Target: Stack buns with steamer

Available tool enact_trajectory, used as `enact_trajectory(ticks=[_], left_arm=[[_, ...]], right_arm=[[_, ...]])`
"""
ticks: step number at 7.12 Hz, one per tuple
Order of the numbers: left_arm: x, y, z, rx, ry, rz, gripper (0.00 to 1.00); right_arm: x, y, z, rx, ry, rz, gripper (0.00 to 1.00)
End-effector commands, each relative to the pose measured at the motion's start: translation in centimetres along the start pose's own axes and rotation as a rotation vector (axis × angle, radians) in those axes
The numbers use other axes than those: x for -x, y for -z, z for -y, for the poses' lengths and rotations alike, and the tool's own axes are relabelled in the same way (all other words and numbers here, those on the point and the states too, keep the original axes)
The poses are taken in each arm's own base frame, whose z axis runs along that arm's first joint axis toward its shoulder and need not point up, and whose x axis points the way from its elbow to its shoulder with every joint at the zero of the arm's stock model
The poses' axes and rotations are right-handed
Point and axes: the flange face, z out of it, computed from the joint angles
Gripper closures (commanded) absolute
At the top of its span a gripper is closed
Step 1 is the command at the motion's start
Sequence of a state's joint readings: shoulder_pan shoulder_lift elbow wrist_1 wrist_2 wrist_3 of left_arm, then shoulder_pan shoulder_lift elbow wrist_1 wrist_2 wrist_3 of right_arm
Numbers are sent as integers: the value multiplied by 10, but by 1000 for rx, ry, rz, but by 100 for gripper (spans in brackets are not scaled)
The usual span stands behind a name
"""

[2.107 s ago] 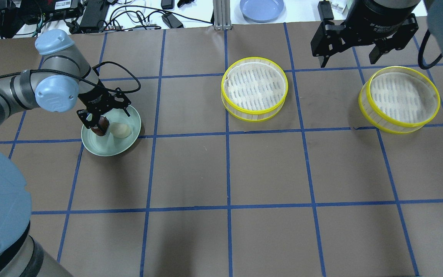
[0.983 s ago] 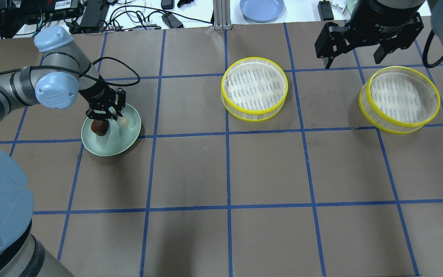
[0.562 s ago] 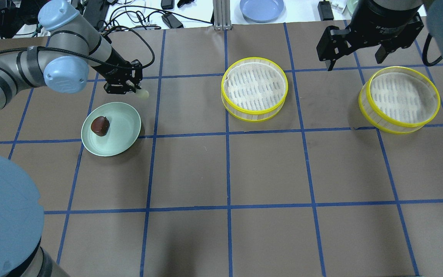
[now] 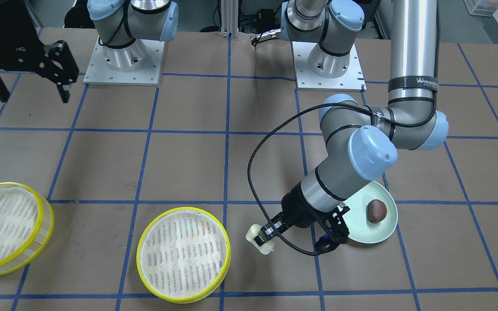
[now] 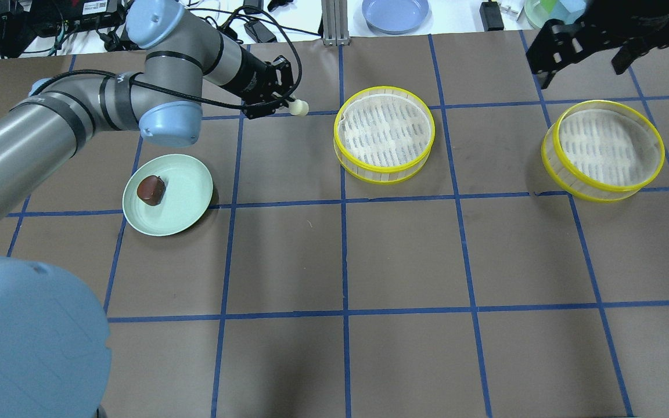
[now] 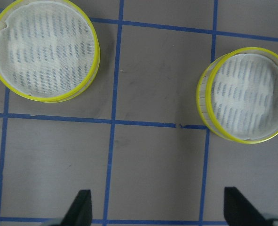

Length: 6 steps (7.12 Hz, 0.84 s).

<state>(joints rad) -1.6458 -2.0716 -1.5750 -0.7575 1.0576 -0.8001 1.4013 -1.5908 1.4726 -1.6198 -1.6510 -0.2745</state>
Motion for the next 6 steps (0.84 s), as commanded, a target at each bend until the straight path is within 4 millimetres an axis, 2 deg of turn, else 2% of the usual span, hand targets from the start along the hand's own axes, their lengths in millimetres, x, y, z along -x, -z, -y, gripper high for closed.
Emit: enact_trajectory(ticks=[1,2,3,4,5,6], left_arm=[[-11,-45,-27,92,-23,-51,100],[-10,-66,-35,134,-28,-71,100],[-12,-85,-47,154,-44,-71,100],[-11,-94,-45,151,-44,-58,86],[-6,-103,-42,159,-36,-48,59],[-7,-105,-44,161,-36,-50,27]], right_arm=[[-130,-54,25,64,-71,29,0],[-176,-91,34,80,24,26,0],[-237,-141,27,122,-20,86,0],[-264,-190,41,90,35,122,0],[-276,-222,55,54,50,97,0],[-290,-259,70,4,60,42,0]])
